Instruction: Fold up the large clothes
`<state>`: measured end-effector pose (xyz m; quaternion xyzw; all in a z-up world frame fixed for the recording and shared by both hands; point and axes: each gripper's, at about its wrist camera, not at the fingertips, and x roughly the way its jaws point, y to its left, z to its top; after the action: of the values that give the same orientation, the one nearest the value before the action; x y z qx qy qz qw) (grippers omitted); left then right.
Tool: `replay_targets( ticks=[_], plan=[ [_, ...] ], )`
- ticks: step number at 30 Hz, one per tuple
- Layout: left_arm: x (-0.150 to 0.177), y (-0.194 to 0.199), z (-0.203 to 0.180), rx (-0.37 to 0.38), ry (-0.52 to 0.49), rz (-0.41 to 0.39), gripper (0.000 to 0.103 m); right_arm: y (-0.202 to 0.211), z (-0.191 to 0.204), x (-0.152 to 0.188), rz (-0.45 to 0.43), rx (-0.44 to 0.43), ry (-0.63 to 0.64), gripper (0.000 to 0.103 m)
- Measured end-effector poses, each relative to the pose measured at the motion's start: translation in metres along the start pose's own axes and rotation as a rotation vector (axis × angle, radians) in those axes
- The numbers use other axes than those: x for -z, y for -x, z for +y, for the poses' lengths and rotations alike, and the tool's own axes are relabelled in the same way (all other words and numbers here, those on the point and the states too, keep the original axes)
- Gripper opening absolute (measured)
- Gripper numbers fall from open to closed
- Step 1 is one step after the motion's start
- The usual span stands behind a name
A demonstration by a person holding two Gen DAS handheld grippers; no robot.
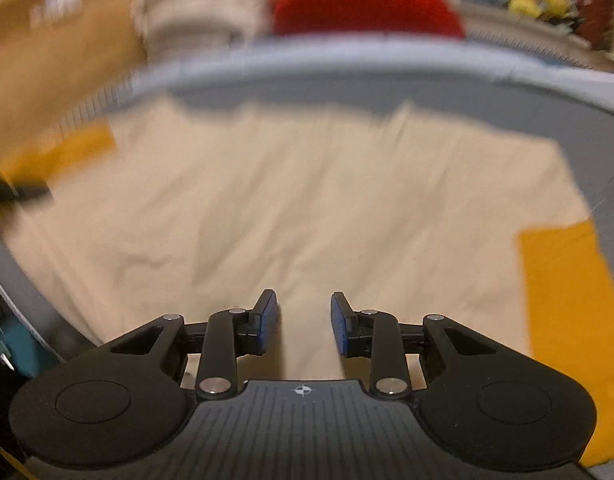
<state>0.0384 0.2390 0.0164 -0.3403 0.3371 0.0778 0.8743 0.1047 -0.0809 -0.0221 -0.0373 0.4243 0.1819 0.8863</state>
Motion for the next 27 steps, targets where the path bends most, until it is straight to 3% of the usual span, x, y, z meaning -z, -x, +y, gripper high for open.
replay_targets(
  ticks=[2,5,8,10,13,16,19,22,27],
  plan=[
    [0.005,-0.003,-0.008,-0.035,-0.051,-0.014,0.011,-0.029,0.008,0.005,0.091,0.03,0.06,0.032],
    [0.008,-0.003,-0.032,-0.06,-0.218,-0.051,0.012,-0.036,0.009,0.0,0.098,0.033,0.062,0.032],
    [0.008,-0.005,-0.037,-0.067,-0.243,-0.063,0.012,-0.024,0.0,-0.001,0.079,0.01,0.02,0.029],
    [0.008,-0.008,-0.032,-0.076,-0.19,-0.055,0.012,-0.005,-0.002,-0.005,0.017,0.019,0.008,0.029],
    [0.009,-0.012,-0.032,-0.092,-0.134,-0.052,0.012,0.047,-0.017,-0.01,-0.153,0.035,0.018,0.029],
    [0.011,-0.01,-0.039,-0.108,-0.151,-0.07,0.012,0.113,-0.047,-0.016,-0.354,0.07,0.044,0.029],
    [0.019,-0.008,-0.054,-0.132,-0.211,-0.102,0.012,0.166,-0.087,-0.01,-0.493,0.173,0.063,0.029],
    [0.027,-0.006,-0.076,-0.125,-0.283,-0.139,0.011,0.192,-0.13,0.01,-0.549,0.269,0.004,0.029],
    [0.057,-0.004,-0.141,-0.055,-0.444,-0.213,0.009,0.202,-0.194,0.041,-0.509,0.334,-0.171,0.029]
  ],
)
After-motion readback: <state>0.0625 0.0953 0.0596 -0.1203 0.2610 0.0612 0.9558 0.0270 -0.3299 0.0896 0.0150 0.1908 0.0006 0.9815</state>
